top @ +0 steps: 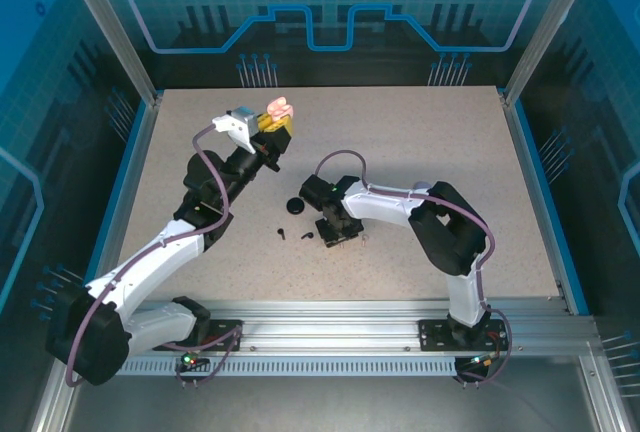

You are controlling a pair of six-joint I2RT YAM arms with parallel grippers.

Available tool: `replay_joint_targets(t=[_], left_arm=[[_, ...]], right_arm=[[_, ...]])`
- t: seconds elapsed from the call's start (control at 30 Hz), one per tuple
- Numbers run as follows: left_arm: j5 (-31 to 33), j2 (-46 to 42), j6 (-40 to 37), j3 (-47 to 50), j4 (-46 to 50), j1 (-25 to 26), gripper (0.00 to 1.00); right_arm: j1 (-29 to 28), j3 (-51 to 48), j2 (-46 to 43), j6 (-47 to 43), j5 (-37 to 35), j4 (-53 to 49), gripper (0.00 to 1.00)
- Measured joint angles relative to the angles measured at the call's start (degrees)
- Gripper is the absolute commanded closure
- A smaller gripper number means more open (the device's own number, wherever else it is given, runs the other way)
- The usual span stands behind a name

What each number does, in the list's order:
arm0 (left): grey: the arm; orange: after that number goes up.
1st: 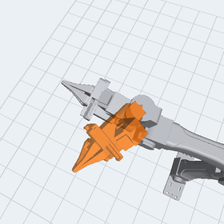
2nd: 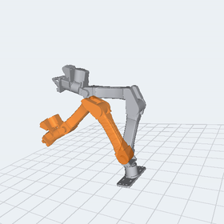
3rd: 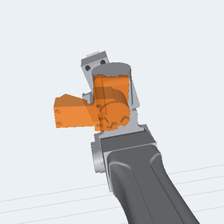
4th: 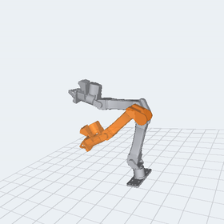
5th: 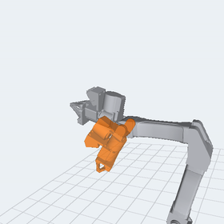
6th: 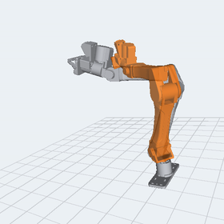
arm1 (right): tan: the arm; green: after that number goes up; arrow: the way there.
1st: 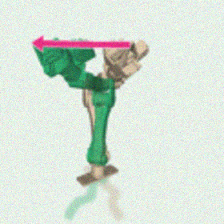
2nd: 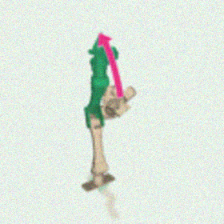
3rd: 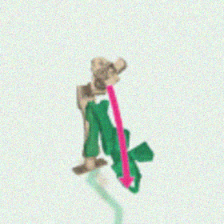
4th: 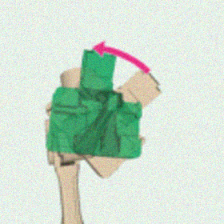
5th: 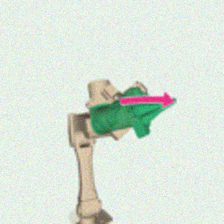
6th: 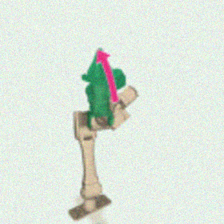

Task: Insert the wireless bluetooth earbuds into the charging case

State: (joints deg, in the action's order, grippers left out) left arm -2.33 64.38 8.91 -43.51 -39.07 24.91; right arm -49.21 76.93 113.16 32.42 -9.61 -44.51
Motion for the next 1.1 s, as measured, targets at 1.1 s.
replay_joint_targets(t=[1.1], left_arm=[[-0.6, 0.0, 0.0, 0.0, 0.9, 0.0, 1.0]], right_arm=[[0.0, -1.1, -0.8, 0.2, 0.9, 0.4, 0.82]])
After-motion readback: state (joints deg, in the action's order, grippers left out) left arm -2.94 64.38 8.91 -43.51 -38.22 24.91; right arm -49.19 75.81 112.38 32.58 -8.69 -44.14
